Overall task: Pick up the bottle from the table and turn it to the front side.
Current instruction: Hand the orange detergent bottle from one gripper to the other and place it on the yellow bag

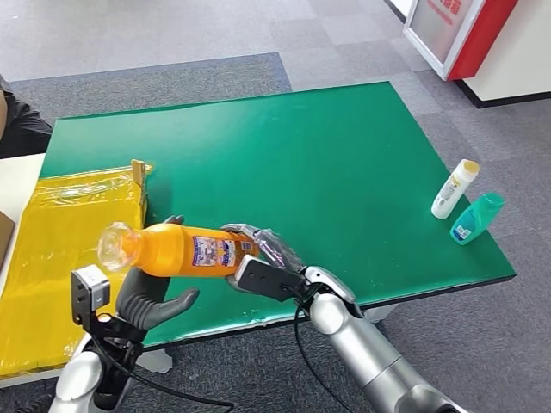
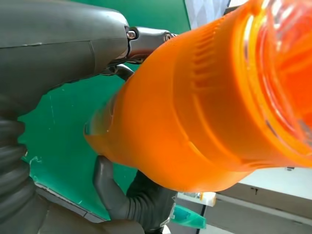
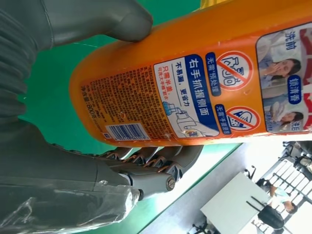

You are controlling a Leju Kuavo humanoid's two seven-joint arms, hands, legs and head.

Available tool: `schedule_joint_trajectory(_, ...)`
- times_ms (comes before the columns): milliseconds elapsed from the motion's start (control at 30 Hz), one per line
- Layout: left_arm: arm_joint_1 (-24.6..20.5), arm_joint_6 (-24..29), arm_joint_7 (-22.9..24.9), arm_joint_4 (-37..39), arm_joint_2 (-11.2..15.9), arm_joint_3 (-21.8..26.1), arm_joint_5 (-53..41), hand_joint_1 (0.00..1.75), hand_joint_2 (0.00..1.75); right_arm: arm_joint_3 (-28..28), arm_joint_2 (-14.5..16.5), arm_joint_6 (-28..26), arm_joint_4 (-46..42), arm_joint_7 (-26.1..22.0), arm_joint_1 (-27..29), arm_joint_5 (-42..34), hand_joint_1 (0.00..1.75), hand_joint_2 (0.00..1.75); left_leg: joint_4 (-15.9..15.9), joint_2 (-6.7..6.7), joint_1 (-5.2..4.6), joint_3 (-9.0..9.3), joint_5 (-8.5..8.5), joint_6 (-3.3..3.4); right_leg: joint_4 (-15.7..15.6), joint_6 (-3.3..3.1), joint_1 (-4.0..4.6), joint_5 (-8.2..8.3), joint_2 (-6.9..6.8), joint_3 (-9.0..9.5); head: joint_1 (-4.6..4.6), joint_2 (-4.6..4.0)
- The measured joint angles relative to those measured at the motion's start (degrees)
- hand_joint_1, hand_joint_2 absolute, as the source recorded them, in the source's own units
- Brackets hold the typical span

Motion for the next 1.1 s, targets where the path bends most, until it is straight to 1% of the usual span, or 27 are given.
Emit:
schedule_joint_trajectory(300, -0.1, 3.9, 0.0, -1.9, 0.3, -1.7, -5.0, 0.02, 1.75, -1.9, 0.6, 0.0, 0.2, 0.3, 0.1, 1.5, 1.75, 1.75, 0.0, 0.00, 0.00, 0.00, 0.00, 0.00, 0.0, 0.00, 0.00, 0.00, 0.00, -0.01, -0.01, 0.00)
schedule_joint_trajectory(733, 0.3, 7.0, -1.0, -6.9, -0.8, -1.5, -10.9, 0.00, 1.75, -4.0, 1.1, 0.3, 0.2, 1.1, 1.2, 3.2, 1.75, 1.75, 0.0, 0.00, 0.00, 0.00, 0.00, 0.00, 0.0, 0.00, 0.00, 0.00, 0.00, -0.01, 0.00, 0.00)
schedule_joint_trajectory(900, 0.1, 6.6, -2.9, -8.1, -0.6, 0.6, -9.1, 0.00, 1.75, -4.0, 1.2, 0.7, 0.3, 0.5, 2.2, 4.3, 1.75, 1.75, 0.0, 0.00, 0.00, -0.01, 0.00, -0.01, 0.0, 0.00, 0.00, 0.00, 0.01, -0.01, 0.00, 0.00)
schedule_joint_trajectory(1100, -0.8, 3.0, -6.3, -7.4, 1.0, 5.2, -4.2, 0.00, 1.75, -3.1, 1.7, 1.1, 0.8, -0.8, 2.3, 4.1, 1.75, 1.75, 0.0, 0.01, 0.01, 0.00, 0.03, -0.05, 0.0, -0.02, 0.02, 0.00, 0.01, -0.03, -0.01, 0.00)
